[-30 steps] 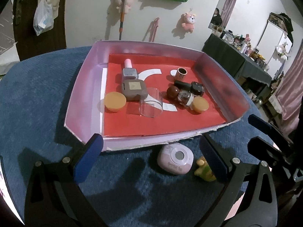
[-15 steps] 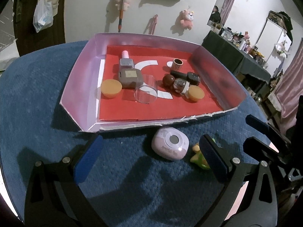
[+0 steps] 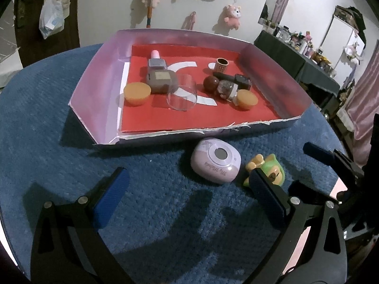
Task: Organize rigid objects
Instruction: 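Grasp the pink round speaker with the left gripper while the right grasps the green plush toy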
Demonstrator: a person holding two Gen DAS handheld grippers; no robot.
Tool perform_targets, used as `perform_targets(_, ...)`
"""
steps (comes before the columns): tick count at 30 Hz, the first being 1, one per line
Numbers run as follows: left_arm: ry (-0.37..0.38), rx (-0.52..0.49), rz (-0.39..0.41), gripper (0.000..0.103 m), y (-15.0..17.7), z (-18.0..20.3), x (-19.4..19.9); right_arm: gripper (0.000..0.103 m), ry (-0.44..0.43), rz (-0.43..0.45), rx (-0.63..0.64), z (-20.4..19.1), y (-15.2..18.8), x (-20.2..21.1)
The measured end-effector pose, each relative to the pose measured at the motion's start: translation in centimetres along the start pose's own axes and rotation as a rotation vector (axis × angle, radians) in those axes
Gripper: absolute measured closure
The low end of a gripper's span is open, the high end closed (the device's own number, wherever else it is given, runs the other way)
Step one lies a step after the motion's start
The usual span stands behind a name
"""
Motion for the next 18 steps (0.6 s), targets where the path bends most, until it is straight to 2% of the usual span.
perform_targets(2,0.005,0.006,0.0,0.001,-0.1,-0.1,-0.2,0.009,0.004,-0.016,0.014,-0.3,0.3,-0.5)
perform_targets(6,0.014,0.011,-0.012,0.001,-0.3,-0.3,-0.9,0.009,0.009,-0.044,0.049,-1.1,0.9,-1.6)
perform_targets(8,0.021,0.007,-0.018,0.002,-0.4,-0.2,-1.2,0.014,0.017,-0.052,0.068,-1.6,1.1,-2.2)
perform_targets(13,0.038,-0.021,-0.047,0.009,-0.3,0.5,-2.2,0.021,0.048,-0.055,0.106,-2.2,1.1,-3.1)
perform_targets(16,0.034,-0.024,-0.049,0.009,-0.3,0.5,-2.4,0.03,0.077,-0.054,0.103,-1.7,0.8,-3.4)
perform_targets(18,0.04,-0.02,-0.047,0.009,-0.3,0.5,-2.4,0.03,0.067,-0.036,0.08,-1.0,0.6,-3.0)
Point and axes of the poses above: each gripper's, at about its wrist camera, not at the fingertips, and x roughly against the way its jaws point, z to its right, y to its underside, the point moved 7 cm from there along -x, roughly the way its jaws point, and after that the axes turned 9 degrees about -z, right-handed, at the moved point
